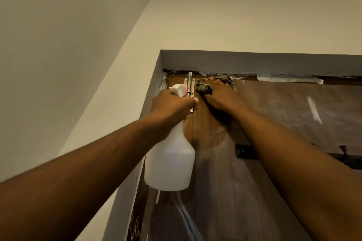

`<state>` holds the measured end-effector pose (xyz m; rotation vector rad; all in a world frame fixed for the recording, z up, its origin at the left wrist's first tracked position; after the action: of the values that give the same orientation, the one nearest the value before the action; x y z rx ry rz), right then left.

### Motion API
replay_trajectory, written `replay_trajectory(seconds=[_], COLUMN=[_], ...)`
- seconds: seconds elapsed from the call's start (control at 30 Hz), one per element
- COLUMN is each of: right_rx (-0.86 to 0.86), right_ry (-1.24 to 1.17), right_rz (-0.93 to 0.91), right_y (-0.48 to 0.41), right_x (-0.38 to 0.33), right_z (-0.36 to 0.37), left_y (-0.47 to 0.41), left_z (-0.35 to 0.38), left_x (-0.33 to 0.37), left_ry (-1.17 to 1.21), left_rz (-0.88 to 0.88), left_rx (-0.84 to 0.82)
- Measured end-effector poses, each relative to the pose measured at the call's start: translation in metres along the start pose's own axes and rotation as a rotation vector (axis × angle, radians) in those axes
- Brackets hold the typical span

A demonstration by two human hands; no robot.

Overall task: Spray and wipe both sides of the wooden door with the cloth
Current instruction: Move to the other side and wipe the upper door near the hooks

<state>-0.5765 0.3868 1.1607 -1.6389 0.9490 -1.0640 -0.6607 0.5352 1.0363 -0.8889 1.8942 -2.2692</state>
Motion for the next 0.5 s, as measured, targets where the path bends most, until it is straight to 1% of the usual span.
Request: replay_trajectory(seconds=[0.1, 0.17, 0.3, 0.37, 0.4, 0.43, 0.5], right_rx=[0.033, 0.004, -0.096, -0.144, -0.153, -0.144, -0.102], right_ry=[0.005, 0.005, -0.022, 0.009, 0.035, 0.042, 0.035], right_rz=[-0.021, -0.068, -0.226, -0.309, -0.312, -0.274, -0.138], right_y=[-0.028, -0.023, 0.051, 0.087, 0.094, 0.093, 0.075], right_x=[-0.008, -0.015, -0.016, -0.006, 0.007, 0.022, 0.051], right_z=[-0.008, -0.011, 0.001, 0.010, 0.013, 0.010, 0.000], left_y=[-0.005, -0.007, 0.003, 0.009, 0.012, 0.013, 0.014], left_z=[0.001, -0.001, 0.004, 0.010, 0.013, 0.017, 0.024], left_x=[0.010, 0.019, 0.023, 0.021, 0.020, 0.021, 0.022], left_ry=[-0.017, -0.015, -0.026, -0.037, -0.027, -0.013, 0.008], left_rz=[0.012, 0.041, 0.063, 0.068, 0.073, 0.076, 0.076], left_rx=[0.019, 0.036, 0.016, -0.007, -0.020, -0.036, -0.067])
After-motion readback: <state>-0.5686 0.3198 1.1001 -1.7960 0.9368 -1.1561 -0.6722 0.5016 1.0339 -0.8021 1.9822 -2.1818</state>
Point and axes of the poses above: each hand's wrist, its own y-axis away from the middle knuckle, its own z-axis out of the palm, x = y × z, the point moved 8 cm from there along -y, towards the middle knuckle, and after that the axes turned 2 degrees about y, right-handed, at the moved point
